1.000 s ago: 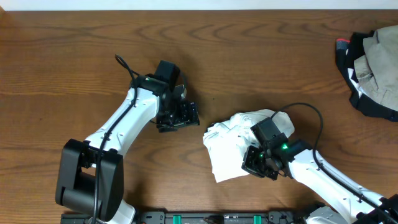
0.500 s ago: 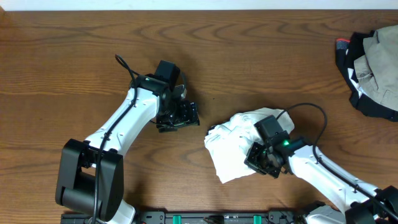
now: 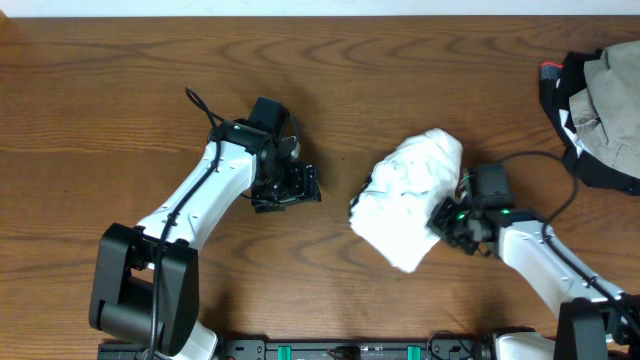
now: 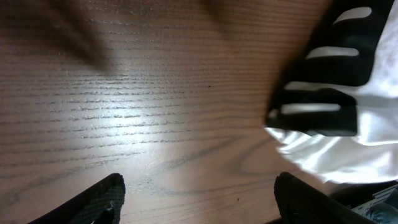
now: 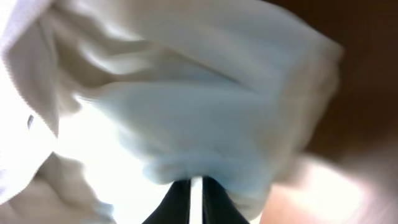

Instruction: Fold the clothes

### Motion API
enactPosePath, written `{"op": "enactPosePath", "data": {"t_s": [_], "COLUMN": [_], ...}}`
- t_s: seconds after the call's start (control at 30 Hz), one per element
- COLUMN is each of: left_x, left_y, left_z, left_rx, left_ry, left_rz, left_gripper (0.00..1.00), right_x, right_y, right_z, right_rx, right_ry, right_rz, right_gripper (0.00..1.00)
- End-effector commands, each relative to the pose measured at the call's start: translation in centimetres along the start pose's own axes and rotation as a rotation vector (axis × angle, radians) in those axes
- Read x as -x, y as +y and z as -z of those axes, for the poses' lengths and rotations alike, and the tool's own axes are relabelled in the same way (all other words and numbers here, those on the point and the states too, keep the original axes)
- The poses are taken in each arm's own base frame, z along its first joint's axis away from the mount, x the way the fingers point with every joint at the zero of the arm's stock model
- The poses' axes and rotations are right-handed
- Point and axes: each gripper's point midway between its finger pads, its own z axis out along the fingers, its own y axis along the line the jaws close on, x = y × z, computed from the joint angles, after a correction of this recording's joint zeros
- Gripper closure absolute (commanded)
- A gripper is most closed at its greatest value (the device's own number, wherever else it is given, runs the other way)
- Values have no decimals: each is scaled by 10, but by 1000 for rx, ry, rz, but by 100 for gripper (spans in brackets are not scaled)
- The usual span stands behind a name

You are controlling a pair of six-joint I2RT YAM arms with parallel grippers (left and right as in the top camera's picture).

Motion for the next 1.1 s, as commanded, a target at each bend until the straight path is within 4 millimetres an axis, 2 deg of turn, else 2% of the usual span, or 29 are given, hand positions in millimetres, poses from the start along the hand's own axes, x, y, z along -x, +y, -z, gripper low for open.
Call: {"op": "enactPosePath", "data": {"t_s": [0.0, 0.17, 0.4, 0.53, 0.57, 0.63, 0.73, 0.8, 0.87, 0.97, 1.07], "left_x": [1, 3, 7, 6, 6, 6, 6, 6, 7, 8, 9], "left_y": [3, 1, 0, 0, 0, 0, 0, 0, 0, 0, -1], "left_z": [1, 1, 1, 1, 1, 1, 1, 1, 1, 1, 1], "left_rx": [8, 2, -3, -2, -2, -2, -2, -2, -3, -5, -6], "left_ry": [-6, -17, -29, -27, -27, -27, -28, -28, -30, -34, -38], "left_rz": [-17, -28, -34, -34, -35, -38, -38, -38, -42, -44, -46], "left_gripper": [21, 21, 21, 21, 21, 21, 21, 21, 21, 21, 21], "right_x": [33, 67, 82, 92, 96, 104, 112, 106, 90, 55, 28], "right_y": [-18, 5, 44, 65, 71, 82, 91, 98, 103, 95, 76], "right_z": [-1, -2, -15, -4, 3, 20, 51, 73, 86, 86, 70], "right_rx": [-53, 47, 224, 255, 247, 221, 160, 145, 160, 168, 125], "right_ry": [-124, -247, -242, -237, -238, -243, -246, -206, -133, 19, 128], "right_rz": [53, 88, 144, 241, 263, 314, 369, 405, 435, 463, 437], "right_gripper": [96, 98, 97, 98, 92, 66, 49, 31, 17, 12, 11]}}
